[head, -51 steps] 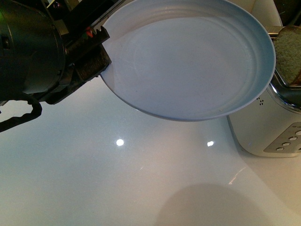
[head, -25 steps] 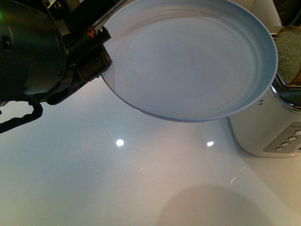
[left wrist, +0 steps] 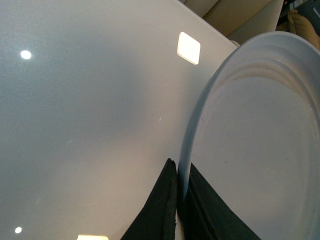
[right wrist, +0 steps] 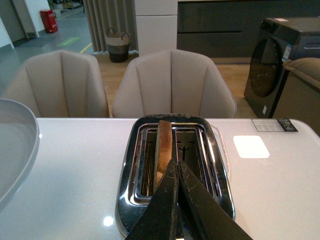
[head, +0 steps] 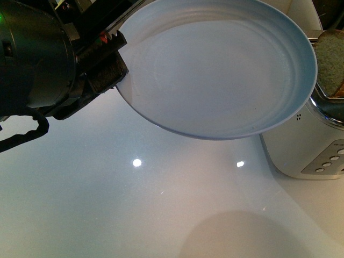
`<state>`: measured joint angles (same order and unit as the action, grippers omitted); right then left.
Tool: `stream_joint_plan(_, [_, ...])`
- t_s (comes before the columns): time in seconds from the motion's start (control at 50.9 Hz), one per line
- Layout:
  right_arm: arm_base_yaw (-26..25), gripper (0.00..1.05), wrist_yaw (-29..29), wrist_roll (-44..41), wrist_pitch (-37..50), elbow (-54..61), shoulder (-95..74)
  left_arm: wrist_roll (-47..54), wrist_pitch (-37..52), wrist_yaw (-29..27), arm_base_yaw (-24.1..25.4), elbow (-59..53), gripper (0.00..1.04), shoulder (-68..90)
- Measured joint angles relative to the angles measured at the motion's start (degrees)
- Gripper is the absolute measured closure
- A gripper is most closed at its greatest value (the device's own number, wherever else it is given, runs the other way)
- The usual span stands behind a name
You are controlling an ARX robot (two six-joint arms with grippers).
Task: Left arm holds plate, right arm toasts bread
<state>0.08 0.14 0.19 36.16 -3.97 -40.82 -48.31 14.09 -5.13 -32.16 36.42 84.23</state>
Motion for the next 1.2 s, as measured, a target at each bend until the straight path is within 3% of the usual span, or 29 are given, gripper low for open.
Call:
stream_joint_plan(0.275, [0.0,1.03,0.1,0.0,-1.8,2.9,5.5,0.0,0.0,0.0,0.0,0.0,1.02,0.0])
stream_joint_plan(0.668, [0.0,1.03,-0.1,0.0,-14.2,3.0,18.8,0.0,0.0,0.0,0.0,0.0,1.02,0.0])
stream_joint_plan(1.198, [0.0,1.03,-0.1,0.0,-23.9,3.0,28.6,0.0,0.0,0.0,0.0,0.0,1.02,0.0])
